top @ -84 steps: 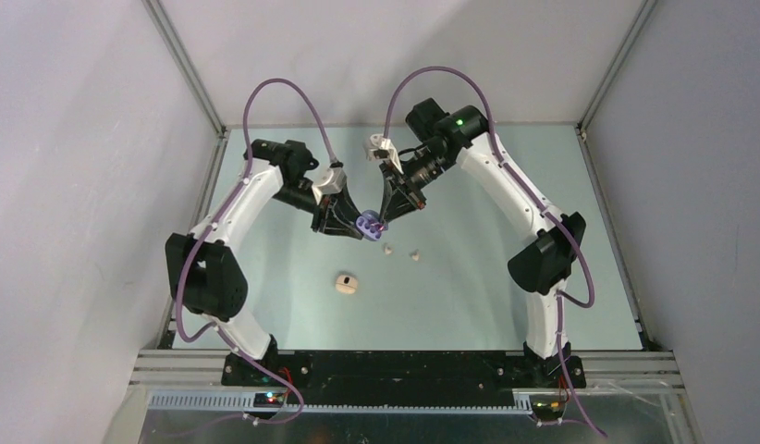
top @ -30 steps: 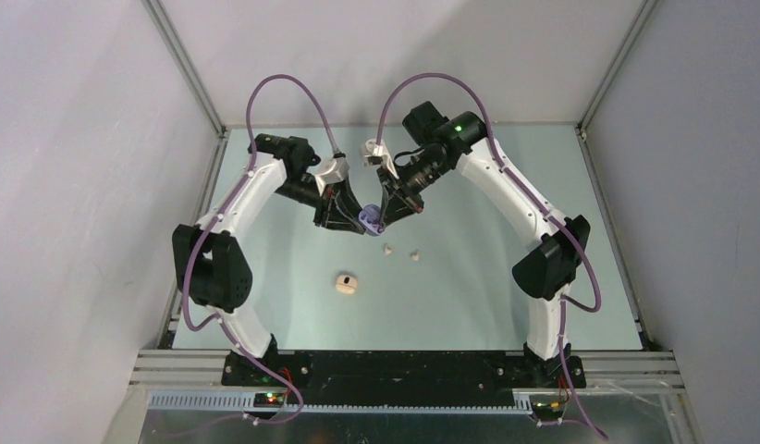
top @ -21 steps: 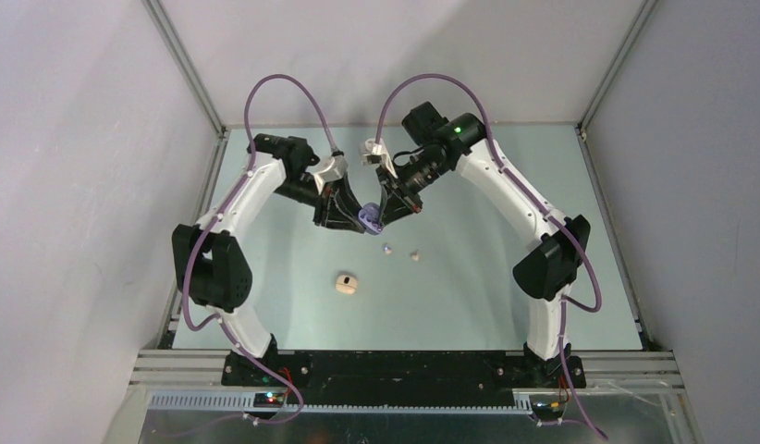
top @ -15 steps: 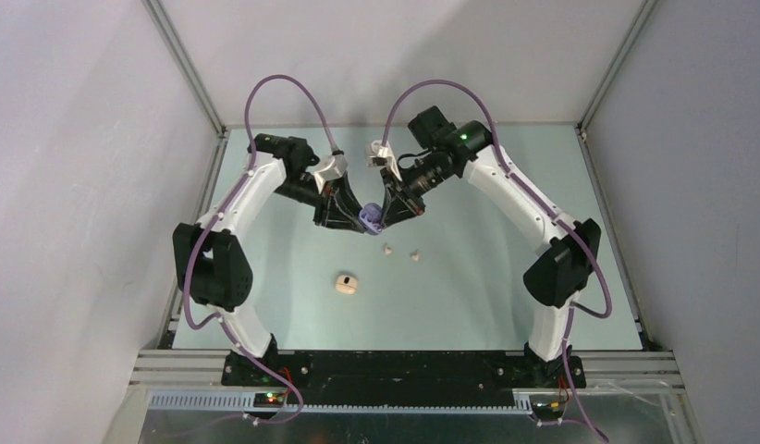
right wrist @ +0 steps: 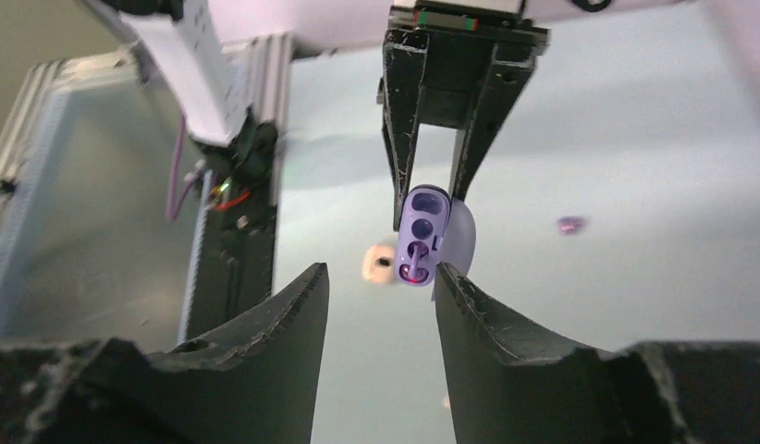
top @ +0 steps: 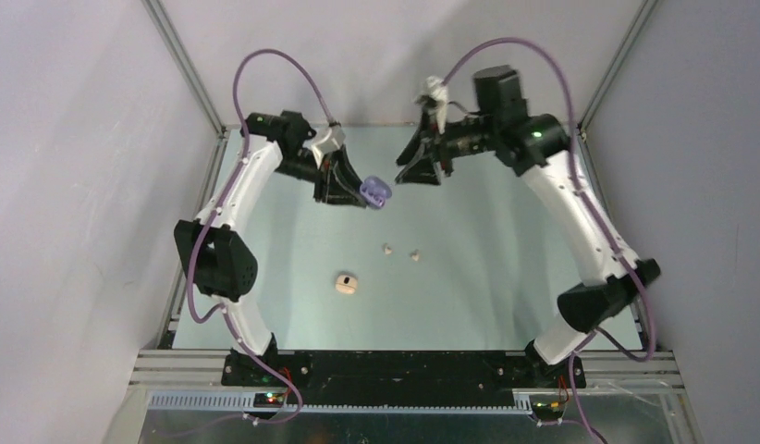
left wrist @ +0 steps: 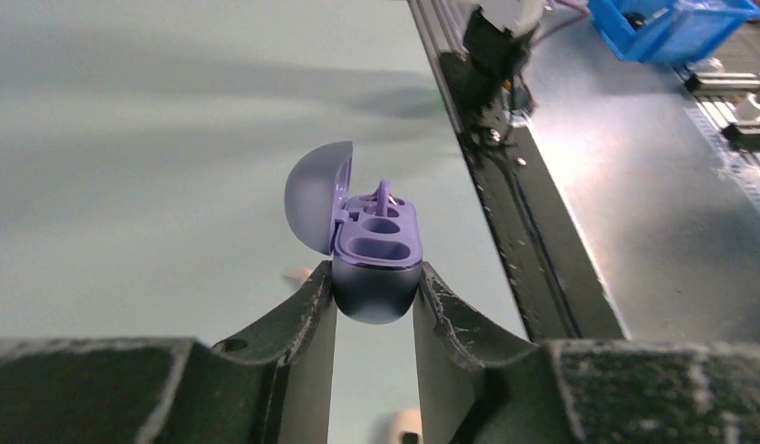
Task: Insert the wireless bluetooth earbuds into the charging case
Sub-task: Insert the right earbud into the right side groove of the charging case, then move the left earbud to the center of the board.
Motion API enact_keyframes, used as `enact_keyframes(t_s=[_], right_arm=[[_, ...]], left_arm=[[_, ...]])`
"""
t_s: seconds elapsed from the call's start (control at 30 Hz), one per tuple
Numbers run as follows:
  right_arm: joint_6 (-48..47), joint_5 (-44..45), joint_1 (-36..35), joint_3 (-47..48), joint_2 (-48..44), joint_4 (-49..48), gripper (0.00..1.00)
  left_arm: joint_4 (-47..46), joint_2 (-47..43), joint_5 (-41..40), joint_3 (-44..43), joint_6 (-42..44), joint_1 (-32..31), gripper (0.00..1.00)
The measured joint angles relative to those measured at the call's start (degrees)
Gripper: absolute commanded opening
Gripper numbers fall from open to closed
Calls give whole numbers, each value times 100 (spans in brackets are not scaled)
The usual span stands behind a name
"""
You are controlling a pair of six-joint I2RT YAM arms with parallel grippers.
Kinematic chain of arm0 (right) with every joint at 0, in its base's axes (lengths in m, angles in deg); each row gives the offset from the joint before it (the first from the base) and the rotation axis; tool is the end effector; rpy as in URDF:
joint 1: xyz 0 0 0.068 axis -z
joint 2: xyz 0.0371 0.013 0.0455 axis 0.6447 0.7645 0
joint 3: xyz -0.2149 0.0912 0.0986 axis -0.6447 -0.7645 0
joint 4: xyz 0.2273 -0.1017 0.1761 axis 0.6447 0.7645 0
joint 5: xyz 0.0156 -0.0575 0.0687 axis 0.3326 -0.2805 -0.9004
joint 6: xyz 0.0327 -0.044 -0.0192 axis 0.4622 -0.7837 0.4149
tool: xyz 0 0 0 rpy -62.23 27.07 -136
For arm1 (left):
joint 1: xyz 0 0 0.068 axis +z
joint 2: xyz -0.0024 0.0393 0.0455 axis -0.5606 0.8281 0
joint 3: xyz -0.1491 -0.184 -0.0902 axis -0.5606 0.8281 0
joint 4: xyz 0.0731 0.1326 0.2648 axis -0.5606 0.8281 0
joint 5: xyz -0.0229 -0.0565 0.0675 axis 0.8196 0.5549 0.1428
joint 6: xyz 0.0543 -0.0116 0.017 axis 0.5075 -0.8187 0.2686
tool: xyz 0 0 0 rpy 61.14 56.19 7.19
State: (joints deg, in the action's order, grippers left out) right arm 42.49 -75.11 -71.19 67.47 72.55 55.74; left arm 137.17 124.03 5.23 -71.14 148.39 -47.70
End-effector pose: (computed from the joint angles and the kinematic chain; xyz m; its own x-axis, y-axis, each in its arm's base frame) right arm 0.3075 0.2260 0.4548 -0.0650 -0.3114 -0.9481 -0.9961 -0.0362 0.0802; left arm 0.3422 -0.1249 0.3224 -0.1525 0.2220 -0.9631 0.9595 -0.2005 -0.1981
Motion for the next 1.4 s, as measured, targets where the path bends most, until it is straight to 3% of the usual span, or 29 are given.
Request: enact_keyframes(t_s=[0.2,0.33,0.4,0.53,0.6,0.73,0.8,0.97,1.1,1.23,1.4], right_arm=[[1204,407,752,-538,-951,-1515,55],[1515,1108,955,-1108,-1196,-2162,56],[1572,1453,1025,-1576,-1290,-2444,58],[1611,1974,1134,-2570,-1456,-2903,56],[1576,2103,1172,-2983,-1480,-3088,54],[1460,2184,1115,-3366,-1182,-3322,48],[1421,2232,1023,-3366,-839,-3556,45],[1104,2422,573,-3320,380,-3871,37],[745,2579,149,-2955,1320,-3779,27],[533,2796,-225,-2076,2184,-3613,31],[704,3279,-564,-745,3132,-3613,36]], left_arm=[[-96,791,63,-2282,-1161,144,0],[-1045,833,-109,-2754,-2527,249,0],[-2441,511,-372,-2184,-3840,271,0],[-6314,-562,-946,142,-6985,369,0],[-7805,-861,-1115,929,-8199,466,0],[-9864,-1351,-1497,2155,-9663,699,0],[-10323,-1740,-1637,2780,-9938,793,0],[-10535,-3250,-1945,4232,-9989,988,0],[-10089,-4059,-2094,4627,-9694,1093,0],[-9492,-4688,-2267,4878,-9383,1294,0],[-8898,-4837,-2618,4962,-9348,1788,0]])
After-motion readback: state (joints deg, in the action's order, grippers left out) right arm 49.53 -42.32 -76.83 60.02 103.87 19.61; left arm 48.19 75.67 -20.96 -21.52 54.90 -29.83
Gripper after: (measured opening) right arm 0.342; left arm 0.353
